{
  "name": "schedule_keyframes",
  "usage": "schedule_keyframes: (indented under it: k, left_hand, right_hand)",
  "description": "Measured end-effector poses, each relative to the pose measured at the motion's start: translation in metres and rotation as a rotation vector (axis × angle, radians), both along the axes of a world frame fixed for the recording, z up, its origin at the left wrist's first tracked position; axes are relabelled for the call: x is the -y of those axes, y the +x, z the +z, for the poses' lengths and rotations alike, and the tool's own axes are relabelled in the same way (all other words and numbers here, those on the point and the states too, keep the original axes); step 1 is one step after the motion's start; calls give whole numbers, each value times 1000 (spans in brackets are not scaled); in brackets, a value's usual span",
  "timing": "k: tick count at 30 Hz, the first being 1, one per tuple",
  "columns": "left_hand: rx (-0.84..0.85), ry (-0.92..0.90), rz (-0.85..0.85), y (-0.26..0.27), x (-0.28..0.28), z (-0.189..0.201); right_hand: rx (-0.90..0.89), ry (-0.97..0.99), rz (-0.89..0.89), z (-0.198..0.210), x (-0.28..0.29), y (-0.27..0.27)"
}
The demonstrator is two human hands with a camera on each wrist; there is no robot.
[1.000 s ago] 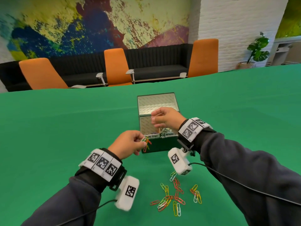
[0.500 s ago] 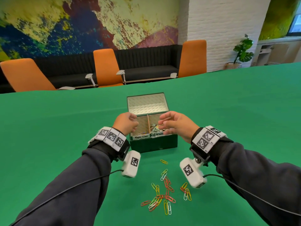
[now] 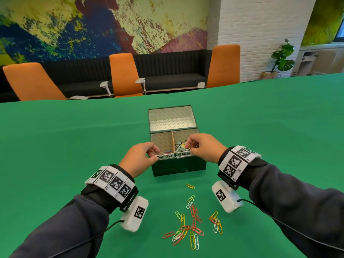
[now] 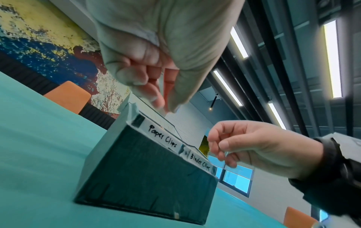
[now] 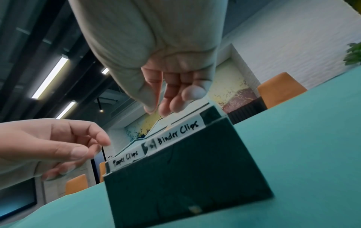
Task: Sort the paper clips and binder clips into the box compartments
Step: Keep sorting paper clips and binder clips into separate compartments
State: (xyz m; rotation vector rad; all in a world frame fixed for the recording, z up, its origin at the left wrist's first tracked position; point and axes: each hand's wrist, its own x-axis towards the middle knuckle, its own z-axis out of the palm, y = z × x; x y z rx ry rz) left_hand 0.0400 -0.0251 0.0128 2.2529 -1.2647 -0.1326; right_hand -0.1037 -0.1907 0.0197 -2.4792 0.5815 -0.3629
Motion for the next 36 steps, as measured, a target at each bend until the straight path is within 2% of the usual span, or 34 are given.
schedule_keyframes:
  k: [3, 5, 10, 14, 17, 19, 20, 22, 24, 27, 30, 32, 36]
  left_hand:
    - [30, -20, 123, 8, 3, -1]
    - [-59, -7, 177, 15, 7, -1]
    - [-319, 187, 105, 32, 25, 0]
    - [-463, 226, 75, 45, 40, -5]
    - [-541, 268, 64, 54, 50, -10]
    - [-537, 280, 42, 57, 53, -14]
    - [-516, 278, 31, 56, 54, -16]
    - [-460, 257, 27, 54, 54, -21]
    - [-401, 231, 41, 49, 53, -24]
    - [-348, 201, 55, 41, 51, -26]
    - [-320, 175, 67, 36, 51, -26]
    - [-305, 169, 74, 33, 51, -24]
    - [-308, 169, 76, 31, 52, -21]
  right_hand:
    - [6, -71, -13, 8, 4, 8]
    - [-3, -100, -8, 12, 9, 12]
    - [-38, -76, 16, 11, 22, 21]
    - [-88, -95, 51, 9, 33, 22]
    - [20, -241, -99, -1, 47, 24]
    - [95, -255, -212, -7, 56, 24]
    - [84, -228, -215, -9, 59, 24]
    - [29, -191, -140, -17, 63, 24]
    - [18, -247, -73, -22, 62, 22]
    - [41, -437, -62, -24, 58, 17]
    - [9, -620, 66, -19, 49, 18]
    - [-83, -689, 211, -13, 43, 24]
    - [-295, -631, 427, 2, 39, 43]
